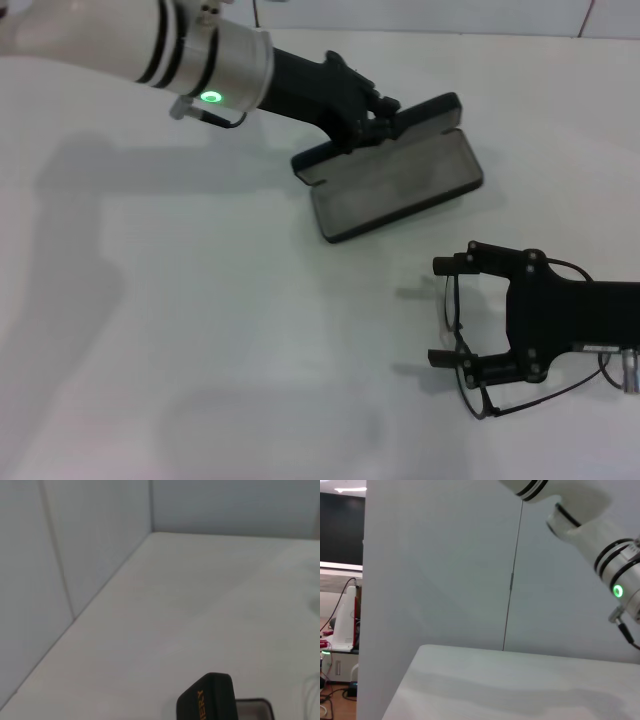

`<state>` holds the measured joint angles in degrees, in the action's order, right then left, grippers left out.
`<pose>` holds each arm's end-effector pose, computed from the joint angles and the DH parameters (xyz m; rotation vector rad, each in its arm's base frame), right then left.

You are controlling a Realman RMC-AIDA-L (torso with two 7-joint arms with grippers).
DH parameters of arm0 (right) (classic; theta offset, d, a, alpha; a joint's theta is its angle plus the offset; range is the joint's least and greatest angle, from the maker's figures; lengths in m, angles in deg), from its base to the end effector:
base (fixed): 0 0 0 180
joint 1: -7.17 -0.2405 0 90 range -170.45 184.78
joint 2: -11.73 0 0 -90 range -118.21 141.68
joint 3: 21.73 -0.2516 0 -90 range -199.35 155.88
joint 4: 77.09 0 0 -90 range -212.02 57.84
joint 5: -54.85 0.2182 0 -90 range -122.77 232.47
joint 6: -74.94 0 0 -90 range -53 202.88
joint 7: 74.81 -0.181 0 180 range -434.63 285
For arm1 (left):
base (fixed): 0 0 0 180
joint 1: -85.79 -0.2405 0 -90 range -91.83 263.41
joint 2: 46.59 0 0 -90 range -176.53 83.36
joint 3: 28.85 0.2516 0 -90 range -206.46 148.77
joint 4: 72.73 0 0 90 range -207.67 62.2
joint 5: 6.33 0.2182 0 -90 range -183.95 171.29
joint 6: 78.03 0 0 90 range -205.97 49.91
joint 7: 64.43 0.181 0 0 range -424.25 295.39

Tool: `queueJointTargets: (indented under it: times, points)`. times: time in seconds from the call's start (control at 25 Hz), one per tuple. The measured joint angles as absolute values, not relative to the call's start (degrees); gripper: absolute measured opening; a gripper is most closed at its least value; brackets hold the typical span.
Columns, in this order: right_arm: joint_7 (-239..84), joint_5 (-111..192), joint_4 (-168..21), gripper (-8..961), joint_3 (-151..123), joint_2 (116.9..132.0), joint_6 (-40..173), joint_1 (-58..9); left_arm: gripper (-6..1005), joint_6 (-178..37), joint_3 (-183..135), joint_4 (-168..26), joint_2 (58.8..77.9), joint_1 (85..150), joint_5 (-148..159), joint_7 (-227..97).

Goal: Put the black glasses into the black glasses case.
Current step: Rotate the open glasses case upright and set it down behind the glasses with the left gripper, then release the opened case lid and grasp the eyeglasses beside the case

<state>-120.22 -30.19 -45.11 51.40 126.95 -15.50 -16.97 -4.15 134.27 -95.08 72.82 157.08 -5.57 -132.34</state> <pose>0.2285 0.2941 -0.0640 -2.8324 -0.1593 0.8448 -0.1351 0.4453 -0.0870 -2.9012 -0.1510 -0.2376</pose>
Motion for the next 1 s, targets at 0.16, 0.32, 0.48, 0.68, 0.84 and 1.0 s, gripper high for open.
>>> queueJointTargets:
  times: [0.16, 0.32, 0.48, 0.68, 0.84, 1.0]
  points:
    - [-119.3, -30.2, -45.7, 868, 51.4, 127.0, -15.3, -16.4, 207, -6.8, 134.3, -92.2, 72.95, 159.3, -2.2, -131.5]
    - [-118.7, -30.2, -45.7, 869, 51.3, 127.02, -15.1, -16.0, 202, -10.6, 134.2, -89.6, 72.97, 160.1, -0.4, -131.5]
    - [-118.7, -30.2, -45.8, 869, 51.3, 126.88, -15.0, -16.0, 195, -12.1, 134.2, -88.9, 72.99, 160.6, 0.6, -131.6]
    - [-118.7, -30.2, -45.9, 868, 51.3, 126.55, -14.7, -15.9, 191, -11.6, 134.2, -88.8, 73.02, 160.8, 1.2, -131.7]
    - [-118.7, -30.2, -45.9, 868, 51.2, 126.36, -14.6, -15.9, 277, -10.2, 134.2, -88.8, 73.03, 160.9, 1.0, -132.1]
    - [-118.8, -30.0, -45.9, 868, 51.2, 126.3, -14.5, -16.0, 378, -6.8, 134.2, -89.4, 72.92, 160.7, -1.3, -132.1]
